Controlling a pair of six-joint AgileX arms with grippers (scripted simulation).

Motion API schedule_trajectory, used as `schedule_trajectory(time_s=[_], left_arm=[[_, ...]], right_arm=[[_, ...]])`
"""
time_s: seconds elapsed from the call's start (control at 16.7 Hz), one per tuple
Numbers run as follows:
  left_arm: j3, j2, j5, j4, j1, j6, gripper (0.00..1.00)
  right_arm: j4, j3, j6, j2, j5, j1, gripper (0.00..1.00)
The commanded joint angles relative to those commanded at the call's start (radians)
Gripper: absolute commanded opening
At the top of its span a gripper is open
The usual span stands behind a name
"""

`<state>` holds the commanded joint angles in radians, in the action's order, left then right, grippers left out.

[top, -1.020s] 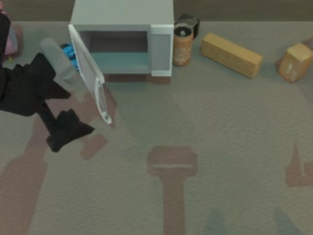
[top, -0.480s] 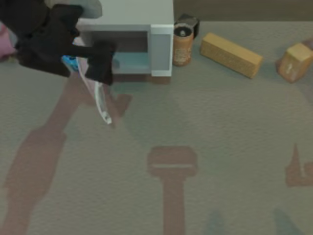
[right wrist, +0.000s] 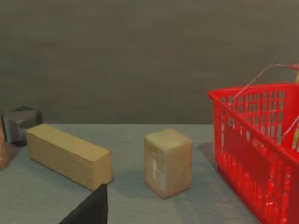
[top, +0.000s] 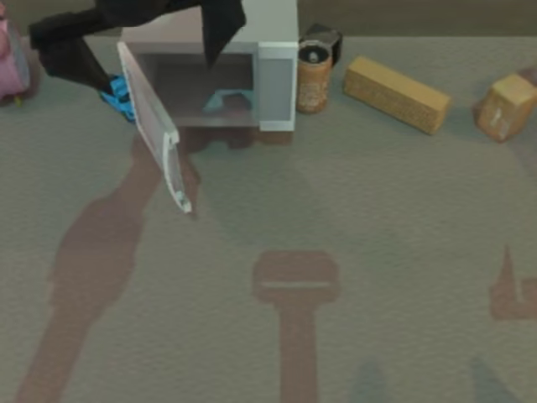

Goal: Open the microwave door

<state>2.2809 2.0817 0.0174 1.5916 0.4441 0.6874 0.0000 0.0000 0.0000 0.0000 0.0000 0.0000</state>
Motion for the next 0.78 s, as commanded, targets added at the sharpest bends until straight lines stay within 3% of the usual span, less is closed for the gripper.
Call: schedule_trajectory(time_s=[0.18, 0.36, 0.78], left_arm=[[0.16, 0.07, 0.09, 0.13, 0.04, 0.188, 1.0], [0.245, 0.106, 0.141, 0.202, 0.062, 0.281, 1.0], [0.259, 0.118, 0.145, 0.197, 0.059, 0.288, 1.0]], right_arm=[[0.0, 0.0, 0.0, 0.0, 0.0, 0.0, 1.0], [0.0, 0.0, 0.0, 0.0, 0.0, 0.0, 1.0], [0.0, 0.0, 0.0, 0.0, 0.0, 0.0, 1.0]])
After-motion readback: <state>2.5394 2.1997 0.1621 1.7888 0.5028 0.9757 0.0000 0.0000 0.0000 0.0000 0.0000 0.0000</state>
